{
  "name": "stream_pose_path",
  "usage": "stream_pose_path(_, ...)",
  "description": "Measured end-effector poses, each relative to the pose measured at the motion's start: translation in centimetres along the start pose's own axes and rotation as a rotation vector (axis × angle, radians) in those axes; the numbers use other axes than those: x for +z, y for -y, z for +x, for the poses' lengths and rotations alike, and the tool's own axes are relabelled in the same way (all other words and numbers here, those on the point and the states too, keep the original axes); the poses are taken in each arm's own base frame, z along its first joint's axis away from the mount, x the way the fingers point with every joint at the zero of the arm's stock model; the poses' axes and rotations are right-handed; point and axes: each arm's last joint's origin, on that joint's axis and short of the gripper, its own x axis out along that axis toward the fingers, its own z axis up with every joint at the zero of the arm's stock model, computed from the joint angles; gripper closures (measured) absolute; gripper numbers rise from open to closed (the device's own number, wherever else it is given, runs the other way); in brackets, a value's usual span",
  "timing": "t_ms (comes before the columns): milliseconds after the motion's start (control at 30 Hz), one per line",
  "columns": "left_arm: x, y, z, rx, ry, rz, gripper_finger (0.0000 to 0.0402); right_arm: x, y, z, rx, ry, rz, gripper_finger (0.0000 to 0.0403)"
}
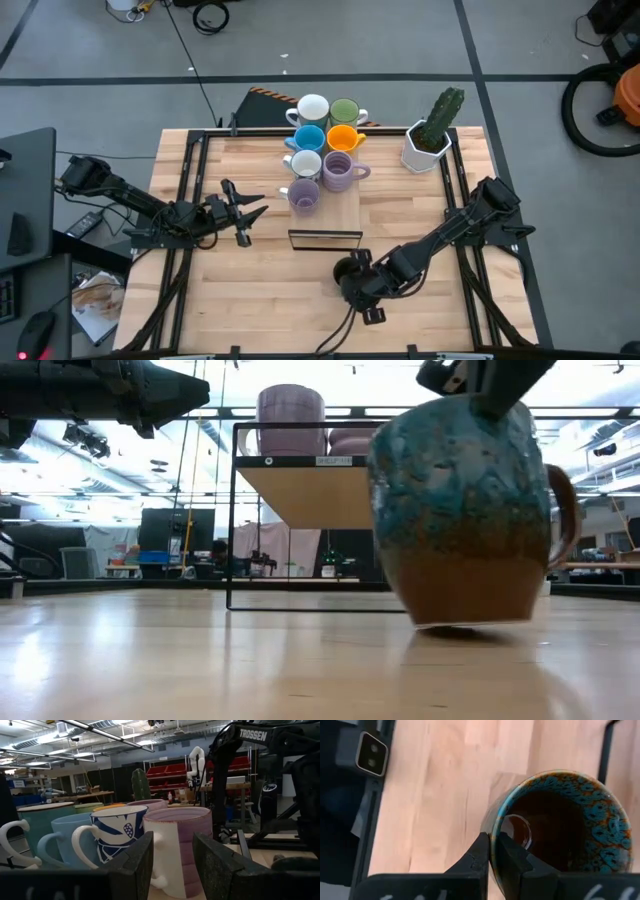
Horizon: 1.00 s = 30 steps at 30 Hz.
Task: Place coffee mugs
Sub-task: Put the dark blue patterned mug on the shelf
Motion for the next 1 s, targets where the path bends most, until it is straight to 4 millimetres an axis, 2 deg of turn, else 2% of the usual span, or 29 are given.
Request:
stream_pose_path(600, 0.0, 0.0, 0.0, 0.000, 0.000, -0.002, 0.0260, -3.7, -1.1, -4.5, -0.178, -0.111, 0.098, 0.0377)
stream_pose_path(800, 0.0, 0.0, 0.0, 0.000, 0.000, -0.003, 0.0260, -4.9, -0.2, -7.1, -0.261, -0.133, 0.122, 0.0377)
stream_pose_path(1000, 0.0, 0.0, 0.0, 0.000, 0.000, -0.003, 0.0260, -5.8, 1.7, -9.8, -0.368, -0.124, 0.117, 0.0377)
